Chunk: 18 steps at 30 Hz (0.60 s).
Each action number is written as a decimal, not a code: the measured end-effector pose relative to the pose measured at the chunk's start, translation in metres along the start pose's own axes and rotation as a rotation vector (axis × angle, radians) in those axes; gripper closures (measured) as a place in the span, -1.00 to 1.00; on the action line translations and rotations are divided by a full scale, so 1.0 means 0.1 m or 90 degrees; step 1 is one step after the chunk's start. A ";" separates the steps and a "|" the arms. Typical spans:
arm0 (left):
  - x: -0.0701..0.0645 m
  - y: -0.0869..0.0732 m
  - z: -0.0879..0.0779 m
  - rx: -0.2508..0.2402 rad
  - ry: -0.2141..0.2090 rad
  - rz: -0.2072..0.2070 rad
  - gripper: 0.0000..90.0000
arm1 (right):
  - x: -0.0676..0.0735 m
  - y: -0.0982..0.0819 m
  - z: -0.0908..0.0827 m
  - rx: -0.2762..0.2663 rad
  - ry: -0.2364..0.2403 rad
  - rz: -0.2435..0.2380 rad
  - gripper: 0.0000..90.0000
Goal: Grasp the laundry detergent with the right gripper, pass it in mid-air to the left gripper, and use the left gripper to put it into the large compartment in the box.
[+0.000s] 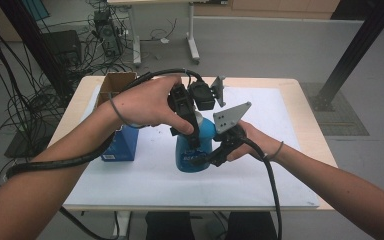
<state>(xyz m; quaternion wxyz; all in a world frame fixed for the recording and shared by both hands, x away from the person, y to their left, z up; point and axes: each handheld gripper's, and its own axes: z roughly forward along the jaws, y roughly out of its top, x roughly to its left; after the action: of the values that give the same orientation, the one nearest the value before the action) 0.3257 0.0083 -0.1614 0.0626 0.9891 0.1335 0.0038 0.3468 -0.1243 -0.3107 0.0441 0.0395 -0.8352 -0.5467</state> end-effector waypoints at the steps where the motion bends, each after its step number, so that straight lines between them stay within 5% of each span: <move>1: 0.00 0.00 0.00 0.000 0.000 0.000 -0.16 | 0.00 0.00 0.00 -0.001 0.001 0.002 -0.10; 6: 0.00 0.01 -0.01 -0.003 0.002 -0.002 -0.16 | 0.00 -0.01 0.00 -0.010 0.003 0.013 -0.16; 10: 0.02 0.01 -0.06 -0.009 0.009 -0.005 -0.16 | -0.03 -0.04 0.00 -0.004 -0.003 0.039 -0.61; 18: 0.04 -0.01 -0.08 -0.015 0.002 -0.009 -0.15 | -0.05 -0.09 -0.03 -0.025 -0.033 0.050 -0.90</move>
<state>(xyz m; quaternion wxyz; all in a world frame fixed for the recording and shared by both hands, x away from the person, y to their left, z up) 0.3289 0.0116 -0.1536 0.0738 0.9873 0.1406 0.0066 0.3521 -0.1299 -0.3175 0.0447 -0.0088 -0.8262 -0.5616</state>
